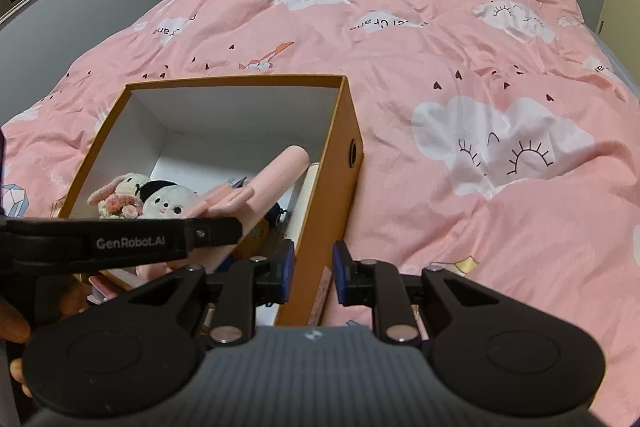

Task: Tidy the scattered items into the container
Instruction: 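Lower the phone stand and carton into the box and open both tools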

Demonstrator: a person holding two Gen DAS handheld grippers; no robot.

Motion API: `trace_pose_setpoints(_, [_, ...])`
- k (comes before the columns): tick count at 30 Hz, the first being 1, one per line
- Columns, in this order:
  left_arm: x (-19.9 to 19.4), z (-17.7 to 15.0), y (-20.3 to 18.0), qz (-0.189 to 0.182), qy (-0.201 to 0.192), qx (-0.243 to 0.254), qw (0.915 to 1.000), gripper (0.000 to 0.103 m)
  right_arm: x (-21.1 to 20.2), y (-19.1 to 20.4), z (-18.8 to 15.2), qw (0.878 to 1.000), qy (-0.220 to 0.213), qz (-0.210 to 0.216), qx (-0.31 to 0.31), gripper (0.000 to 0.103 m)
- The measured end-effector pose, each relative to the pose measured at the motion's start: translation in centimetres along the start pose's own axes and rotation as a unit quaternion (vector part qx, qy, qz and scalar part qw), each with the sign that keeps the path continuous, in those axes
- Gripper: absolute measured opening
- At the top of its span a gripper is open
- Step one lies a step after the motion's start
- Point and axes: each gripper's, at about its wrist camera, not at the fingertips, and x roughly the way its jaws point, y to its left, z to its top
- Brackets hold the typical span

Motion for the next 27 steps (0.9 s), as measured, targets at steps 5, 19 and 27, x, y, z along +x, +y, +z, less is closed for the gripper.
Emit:
trace_pose_setpoints(5, [0.6,0.2,0.6,-0.007,0.025,-0.021,0.9995,0.032,0.2,0.0,-0.2,1.0,0.003,0.002,0.004,0.022])
trace_pose_setpoints(19, [-0.2,0.6,0.5,-0.01,0.063,0.009,0.9979,0.031,0.4,0.4,-0.6,1.0,0.011,0.018,0.008,0.022])
trace_pose_setpoints(27, [0.3,-0.4,-0.2,0.003,0.08,0.045,0.9958,0.028,1.0,1.1,-1.3,0.999,0.026,0.024,0.004,0.022])
